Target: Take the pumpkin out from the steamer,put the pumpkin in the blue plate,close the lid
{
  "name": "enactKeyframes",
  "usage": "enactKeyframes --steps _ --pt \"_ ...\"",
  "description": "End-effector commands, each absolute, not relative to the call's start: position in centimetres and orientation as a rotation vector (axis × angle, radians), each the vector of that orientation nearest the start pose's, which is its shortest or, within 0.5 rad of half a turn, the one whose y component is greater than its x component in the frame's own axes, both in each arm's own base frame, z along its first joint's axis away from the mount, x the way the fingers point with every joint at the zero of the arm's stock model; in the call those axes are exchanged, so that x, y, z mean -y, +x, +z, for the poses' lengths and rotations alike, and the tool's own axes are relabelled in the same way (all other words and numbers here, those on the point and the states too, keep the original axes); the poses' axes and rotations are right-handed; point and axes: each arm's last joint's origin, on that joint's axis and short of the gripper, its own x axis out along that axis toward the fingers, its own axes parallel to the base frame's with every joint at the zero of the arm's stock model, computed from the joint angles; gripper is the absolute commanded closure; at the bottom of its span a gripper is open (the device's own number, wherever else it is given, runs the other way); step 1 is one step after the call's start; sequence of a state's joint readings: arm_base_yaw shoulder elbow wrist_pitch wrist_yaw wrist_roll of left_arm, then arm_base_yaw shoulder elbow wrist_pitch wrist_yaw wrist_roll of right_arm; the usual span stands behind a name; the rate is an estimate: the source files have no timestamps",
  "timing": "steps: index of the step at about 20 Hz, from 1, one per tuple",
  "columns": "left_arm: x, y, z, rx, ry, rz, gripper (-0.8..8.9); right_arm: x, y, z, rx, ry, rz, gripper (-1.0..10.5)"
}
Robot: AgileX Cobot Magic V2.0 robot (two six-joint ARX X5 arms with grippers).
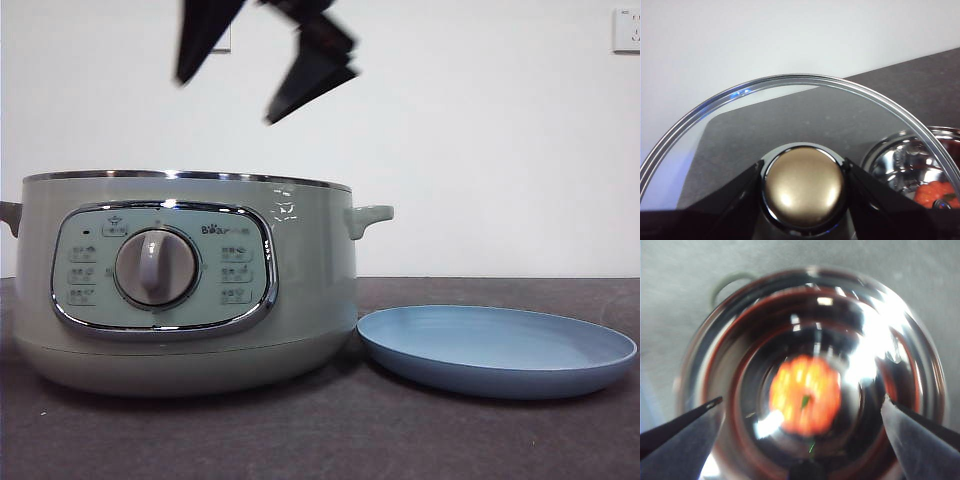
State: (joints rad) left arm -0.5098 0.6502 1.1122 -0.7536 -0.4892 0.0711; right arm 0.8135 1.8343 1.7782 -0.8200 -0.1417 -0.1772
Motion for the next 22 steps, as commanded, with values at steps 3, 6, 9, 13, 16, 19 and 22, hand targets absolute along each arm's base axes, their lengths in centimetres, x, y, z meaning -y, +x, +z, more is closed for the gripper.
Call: enactKeyframes --steps 3,6,9,13,16,19,22 --pt "3.1 8.3 40.6 -0.201 0.194 -0.019 8.22 -33.0 28.4 28.6 -0.831 -0.58 0.989 3.5" --pt "3.1 8.3 40.6 -0.202 0.194 -0.019 8.22 -34.0 29.2 25.4 -0.9 -0.612 0.991 3.5" --pt "3.1 8.3 40.5 -0.218 0.203 -0.02 8.22 -34.5 29.8 23.2 -0.947 -0.633 0.99 3.5" --pt "3.1 8.3 40.3 -0.231 0.21 -0.021 8.22 -34.9 30.1 22.0 -0.954 -0.641 0.987 5.6" --pt "3.1 8.3 40.3 -0.231 0.21 -0.022 8.22 -34.5 29.8 23.5 -0.937 -0.605 0.974 9.5" --pt "3.1 8.3 40.3 -0.23 0.209 -0.023 8.22 -32.5 28.7 28.0 -0.893 -0.571 0.962 9.5" --pt "3.3 8.7 40.3 -0.233 0.211 -0.026 8.22 -27.9 27.9 32.7 -0.916 -0.542 0.903 9.5"
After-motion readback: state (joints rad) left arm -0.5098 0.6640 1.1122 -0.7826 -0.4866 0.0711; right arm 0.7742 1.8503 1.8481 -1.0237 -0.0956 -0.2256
